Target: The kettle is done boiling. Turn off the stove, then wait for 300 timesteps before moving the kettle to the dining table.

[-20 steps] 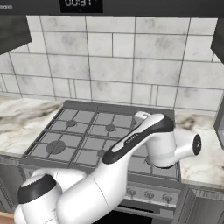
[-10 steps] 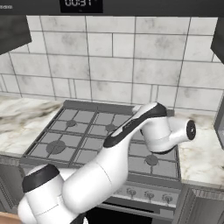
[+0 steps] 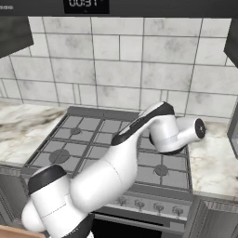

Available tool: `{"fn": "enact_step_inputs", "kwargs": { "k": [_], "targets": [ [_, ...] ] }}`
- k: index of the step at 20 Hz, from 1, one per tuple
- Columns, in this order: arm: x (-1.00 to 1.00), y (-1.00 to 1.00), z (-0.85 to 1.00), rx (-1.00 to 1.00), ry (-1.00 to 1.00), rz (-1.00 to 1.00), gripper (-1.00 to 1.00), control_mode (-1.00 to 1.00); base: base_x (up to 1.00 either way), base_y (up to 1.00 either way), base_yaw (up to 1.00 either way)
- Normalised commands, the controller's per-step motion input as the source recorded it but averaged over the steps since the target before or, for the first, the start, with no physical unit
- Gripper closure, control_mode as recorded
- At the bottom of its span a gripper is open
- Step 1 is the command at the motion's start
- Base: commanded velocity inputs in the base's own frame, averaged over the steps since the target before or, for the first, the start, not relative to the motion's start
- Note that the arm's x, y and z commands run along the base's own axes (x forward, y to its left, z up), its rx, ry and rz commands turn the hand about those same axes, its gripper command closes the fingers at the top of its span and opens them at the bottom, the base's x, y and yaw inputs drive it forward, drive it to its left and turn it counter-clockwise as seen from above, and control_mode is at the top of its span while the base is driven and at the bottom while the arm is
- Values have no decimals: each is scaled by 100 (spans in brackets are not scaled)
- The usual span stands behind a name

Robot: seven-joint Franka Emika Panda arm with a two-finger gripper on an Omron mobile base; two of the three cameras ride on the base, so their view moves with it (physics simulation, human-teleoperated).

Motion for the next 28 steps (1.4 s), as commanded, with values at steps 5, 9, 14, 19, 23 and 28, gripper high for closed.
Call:
{"fn": "enact_step_inputs", "kwargs": {
  "k": [5, 9, 14, 19, 23, 28],
  "targets": [
    [8, -3, -10, -5, 1, 7, -100, -100, 0, 0, 0],
    [11, -5, 0, -2, 0, 6, -100, -100, 0, 0, 0],
    [17, -12, -2, -1, 0, 7, -100, -100, 0, 0, 0],
    [12, -17, -11, 0, 1, 9, -100, -100, 0, 0, 0],
    [4, -19, -13, 0, 0, 8, -100, -100, 0, 0, 0],
    [18, -5, -7, 0, 0, 9, -100, -100, 0, 0, 0]
  ]
}}
